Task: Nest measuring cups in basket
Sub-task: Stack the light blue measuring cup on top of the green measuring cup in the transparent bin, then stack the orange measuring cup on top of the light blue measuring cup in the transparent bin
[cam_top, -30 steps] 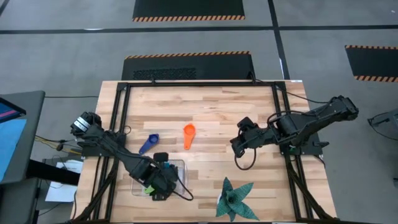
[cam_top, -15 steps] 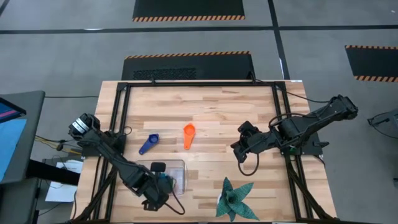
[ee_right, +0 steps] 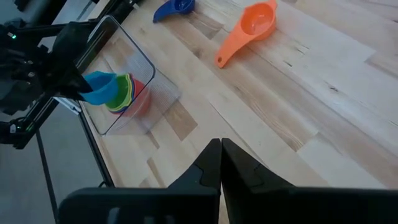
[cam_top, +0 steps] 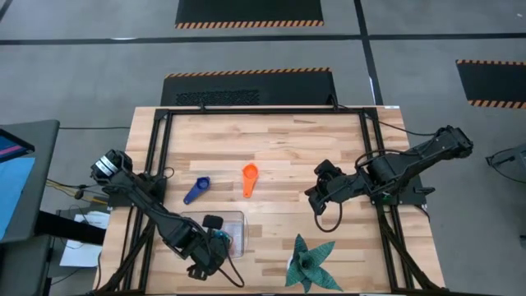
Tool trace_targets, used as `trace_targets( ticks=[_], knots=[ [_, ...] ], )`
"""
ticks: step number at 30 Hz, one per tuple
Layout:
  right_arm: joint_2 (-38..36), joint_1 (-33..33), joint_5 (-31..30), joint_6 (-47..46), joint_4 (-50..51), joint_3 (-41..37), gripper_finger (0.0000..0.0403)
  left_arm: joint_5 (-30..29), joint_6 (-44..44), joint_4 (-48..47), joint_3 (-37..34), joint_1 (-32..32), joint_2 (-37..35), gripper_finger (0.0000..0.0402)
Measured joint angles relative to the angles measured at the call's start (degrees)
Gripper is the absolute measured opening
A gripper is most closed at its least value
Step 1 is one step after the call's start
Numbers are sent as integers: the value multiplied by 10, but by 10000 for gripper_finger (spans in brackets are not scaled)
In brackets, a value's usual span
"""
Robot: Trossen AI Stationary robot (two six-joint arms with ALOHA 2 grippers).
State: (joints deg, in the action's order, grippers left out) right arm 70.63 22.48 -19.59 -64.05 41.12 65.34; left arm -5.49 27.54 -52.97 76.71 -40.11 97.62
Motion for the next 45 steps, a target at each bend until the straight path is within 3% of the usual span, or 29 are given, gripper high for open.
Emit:
trace_targets(
  ticks=[14,22,27,36,45],
  knots=[
    [0,0,0,0,0,0,26,0,33,-10,0,4,0,59],
    [0,0,1,0,0,0,24,-166,34,-15,0,60,-10,60],
    [-3,6,0,1,0,0,23,-177,21,2,9,157,-10,60],
    [-9,11,0,58,10,0,21,-51,-47,173,11,355,1,60],
    [-82,2,-1,106,101,12,24,93,-16,194,12,439,100,78]
  ],
)
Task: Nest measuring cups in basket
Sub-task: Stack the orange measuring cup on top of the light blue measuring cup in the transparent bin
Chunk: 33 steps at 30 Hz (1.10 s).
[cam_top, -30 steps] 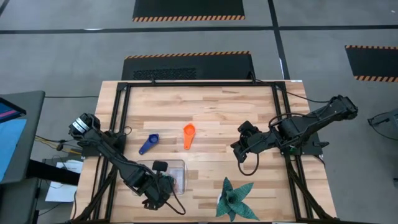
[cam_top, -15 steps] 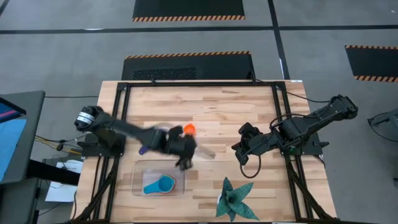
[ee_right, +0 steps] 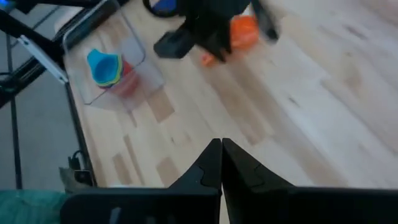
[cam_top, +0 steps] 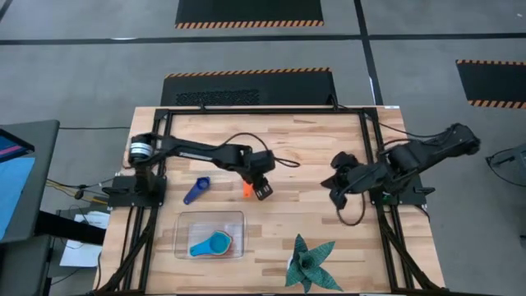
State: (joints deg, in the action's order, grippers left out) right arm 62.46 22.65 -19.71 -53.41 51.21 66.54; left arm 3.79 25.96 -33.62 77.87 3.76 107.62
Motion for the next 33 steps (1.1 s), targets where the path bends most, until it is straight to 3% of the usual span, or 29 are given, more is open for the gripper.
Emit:
trace_targets(
  ticks=[4,8,14,23,33],
  knots=[
    [-35,-15,-10,1,39,0,21,36,22,-36,30,11,45,103],
    [-59,-27,-17,14,70,0,23,37,31,-76,62,22,60,125],
    [-75,-38,-17,15,131,0,28,-20,40,-118,107,30,60,140],
    [-73,-38,-16,15,178,-1,23,-85,89,-143,98,31,61,140],
    [-73,-38,-16,30,178,-1,27,-90,137,-133,63,31,60,140]
  ],
)
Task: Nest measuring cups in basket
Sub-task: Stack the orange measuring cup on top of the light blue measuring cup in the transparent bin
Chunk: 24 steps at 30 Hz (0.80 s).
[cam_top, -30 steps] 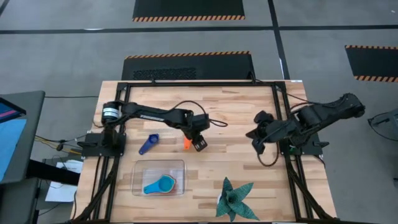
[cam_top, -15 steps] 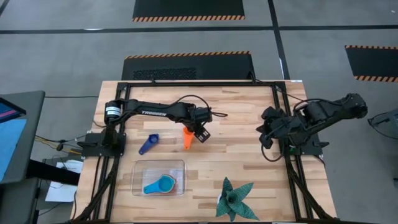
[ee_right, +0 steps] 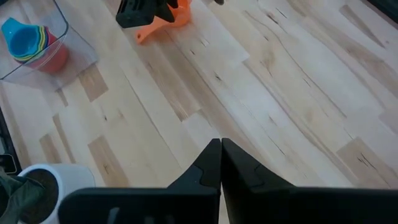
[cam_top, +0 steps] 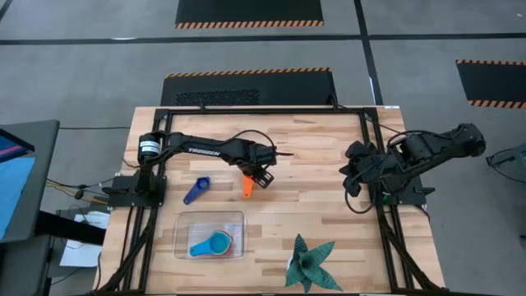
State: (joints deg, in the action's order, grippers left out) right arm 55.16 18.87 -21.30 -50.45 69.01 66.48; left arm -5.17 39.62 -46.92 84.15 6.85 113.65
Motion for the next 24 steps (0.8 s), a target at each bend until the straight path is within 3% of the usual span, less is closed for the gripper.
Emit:
trace_targets(
  ticks=[9,24],
  knots=[
    [0,0,0,1,0,0,23,8,1,14,0,-3,1,140],
    [0,0,2,0,4,0,23,22,11,44,5,-9,71,137]
  ],
)
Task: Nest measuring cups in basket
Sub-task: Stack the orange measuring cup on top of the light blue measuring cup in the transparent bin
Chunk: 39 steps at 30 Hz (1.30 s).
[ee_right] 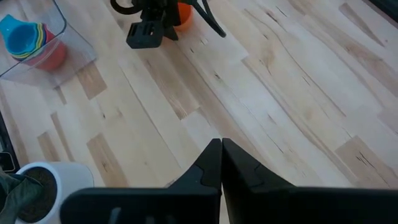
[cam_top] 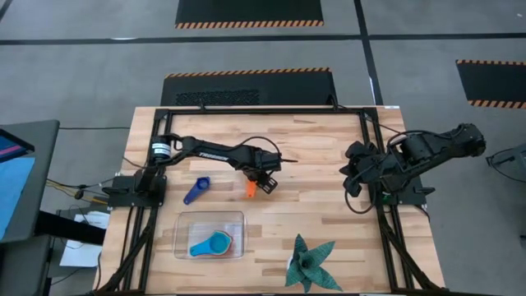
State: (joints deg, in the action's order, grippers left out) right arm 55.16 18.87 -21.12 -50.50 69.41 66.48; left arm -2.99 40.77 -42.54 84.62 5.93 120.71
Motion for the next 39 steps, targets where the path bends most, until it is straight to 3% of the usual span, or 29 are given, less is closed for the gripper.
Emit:
trace_targets(
  ticks=[3,7,12,15,20,24,26,32,36,39],
  knots=[
    [0,0,0,0,0,0,26,8,-12,3,0,1,1,103],
    [0,0,0,0,0,0,26,6,-35,1,3,0,1,20],
    [0,0,0,0,0,0,22,10,-76,-50,56,-1,6,5],
    [0,0,-1,0,0,0,21,-3,-119,-137,133,-8,4,2],
    [4,0,-1,-18,-16,0,25,-75,-166,-319,273,-37,-4,1],
    [8,0,0,-44,-25,0,26,-90,-174,-439,339,-84,-15,1],
    [13,0,0,-61,-28,0,26,-95,-174,-484,344,-113,-21,1],
    [31,3,0,-100,-39,0,26,-82,-195,-472,311,-214,-45,0],
    [47,16,1,-109,-52,-1,26,-45,-163,-471,261,-277,-71,0],
    [64,28,1,-128,-58,-1,26,-55,-146,-467,206,-323,-99,0]
  ],
)
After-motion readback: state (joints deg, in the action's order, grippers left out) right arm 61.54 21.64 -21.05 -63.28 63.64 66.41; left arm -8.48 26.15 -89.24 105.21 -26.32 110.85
